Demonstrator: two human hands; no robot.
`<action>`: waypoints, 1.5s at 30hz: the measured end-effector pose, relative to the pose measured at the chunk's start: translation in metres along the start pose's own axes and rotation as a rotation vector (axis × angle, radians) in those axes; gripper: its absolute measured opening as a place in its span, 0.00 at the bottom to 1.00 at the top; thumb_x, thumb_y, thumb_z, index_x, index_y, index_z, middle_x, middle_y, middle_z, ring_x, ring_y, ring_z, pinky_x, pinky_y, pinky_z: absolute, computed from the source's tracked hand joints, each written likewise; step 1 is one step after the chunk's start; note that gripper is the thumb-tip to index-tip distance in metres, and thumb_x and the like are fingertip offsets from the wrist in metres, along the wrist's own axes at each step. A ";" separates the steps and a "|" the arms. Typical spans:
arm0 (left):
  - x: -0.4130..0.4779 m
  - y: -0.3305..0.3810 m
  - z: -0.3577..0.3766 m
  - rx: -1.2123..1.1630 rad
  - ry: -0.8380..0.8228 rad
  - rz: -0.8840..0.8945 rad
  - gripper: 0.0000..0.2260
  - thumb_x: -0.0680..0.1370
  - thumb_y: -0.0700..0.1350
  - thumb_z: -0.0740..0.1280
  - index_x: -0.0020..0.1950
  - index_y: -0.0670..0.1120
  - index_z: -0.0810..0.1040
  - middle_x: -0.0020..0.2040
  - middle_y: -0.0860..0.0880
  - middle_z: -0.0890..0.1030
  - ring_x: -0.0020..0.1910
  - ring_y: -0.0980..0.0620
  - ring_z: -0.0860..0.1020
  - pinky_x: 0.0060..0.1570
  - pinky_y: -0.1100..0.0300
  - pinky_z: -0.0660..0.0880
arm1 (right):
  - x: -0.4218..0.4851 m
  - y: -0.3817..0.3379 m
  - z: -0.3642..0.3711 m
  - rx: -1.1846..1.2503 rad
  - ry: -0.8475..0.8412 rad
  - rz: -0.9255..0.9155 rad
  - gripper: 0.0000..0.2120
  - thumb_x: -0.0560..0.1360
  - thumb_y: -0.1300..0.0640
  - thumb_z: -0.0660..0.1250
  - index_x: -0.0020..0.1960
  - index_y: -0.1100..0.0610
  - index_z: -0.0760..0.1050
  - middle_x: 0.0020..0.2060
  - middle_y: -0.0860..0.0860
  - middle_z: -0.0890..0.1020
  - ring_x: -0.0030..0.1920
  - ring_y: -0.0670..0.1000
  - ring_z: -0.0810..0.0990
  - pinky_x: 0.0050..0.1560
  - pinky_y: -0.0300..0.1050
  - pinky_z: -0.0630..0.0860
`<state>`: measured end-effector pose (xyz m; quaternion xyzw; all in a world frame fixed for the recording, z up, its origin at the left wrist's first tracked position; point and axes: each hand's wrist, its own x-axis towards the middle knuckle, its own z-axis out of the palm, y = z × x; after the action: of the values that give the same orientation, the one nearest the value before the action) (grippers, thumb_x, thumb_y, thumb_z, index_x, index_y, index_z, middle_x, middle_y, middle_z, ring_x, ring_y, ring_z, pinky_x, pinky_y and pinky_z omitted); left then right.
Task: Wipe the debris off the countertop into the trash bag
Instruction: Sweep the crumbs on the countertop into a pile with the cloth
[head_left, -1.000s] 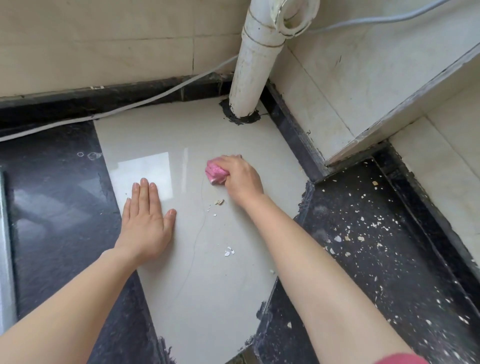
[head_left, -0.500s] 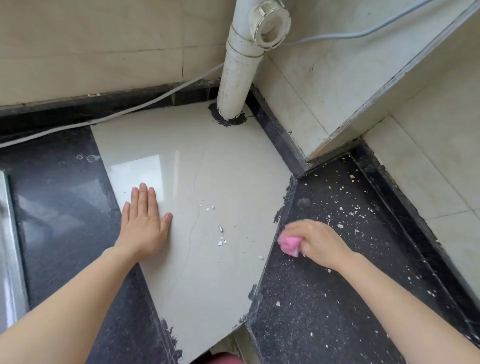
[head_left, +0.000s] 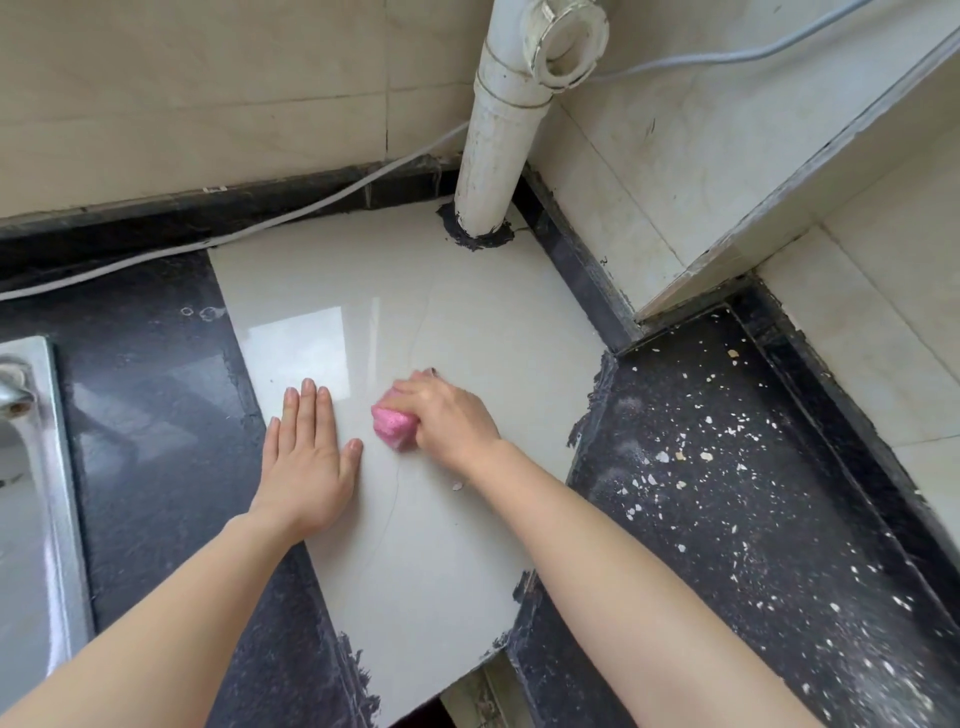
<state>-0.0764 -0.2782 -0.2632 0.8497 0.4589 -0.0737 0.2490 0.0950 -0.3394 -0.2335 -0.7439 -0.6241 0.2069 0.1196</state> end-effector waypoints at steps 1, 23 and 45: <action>0.000 0.000 0.000 -0.001 -0.003 0.001 0.30 0.82 0.54 0.47 0.77 0.42 0.37 0.77 0.47 0.35 0.75 0.50 0.33 0.72 0.53 0.33 | -0.015 0.006 0.001 -0.003 -0.014 -0.035 0.18 0.70 0.67 0.58 0.50 0.53 0.82 0.48 0.50 0.80 0.55 0.53 0.75 0.51 0.39 0.67; 0.006 -0.021 -0.015 -0.037 -0.089 0.134 0.30 0.81 0.45 0.54 0.78 0.43 0.41 0.78 0.45 0.37 0.77 0.47 0.37 0.75 0.52 0.40 | -0.036 -0.042 0.015 -0.040 0.007 0.017 0.21 0.69 0.56 0.53 0.49 0.56 0.84 0.47 0.53 0.83 0.52 0.58 0.79 0.55 0.47 0.69; -0.018 -0.010 0.006 0.069 0.013 0.153 0.27 0.81 0.41 0.53 0.76 0.34 0.48 0.77 0.35 0.46 0.77 0.38 0.45 0.74 0.45 0.48 | -0.193 -0.001 0.025 -0.035 0.139 0.246 0.20 0.72 0.71 0.65 0.58 0.53 0.83 0.61 0.51 0.81 0.65 0.53 0.77 0.68 0.48 0.71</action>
<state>-0.0945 -0.2903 -0.2654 0.8908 0.3914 -0.0645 0.2216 0.0562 -0.5297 -0.2247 -0.8294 -0.5217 0.1570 0.1234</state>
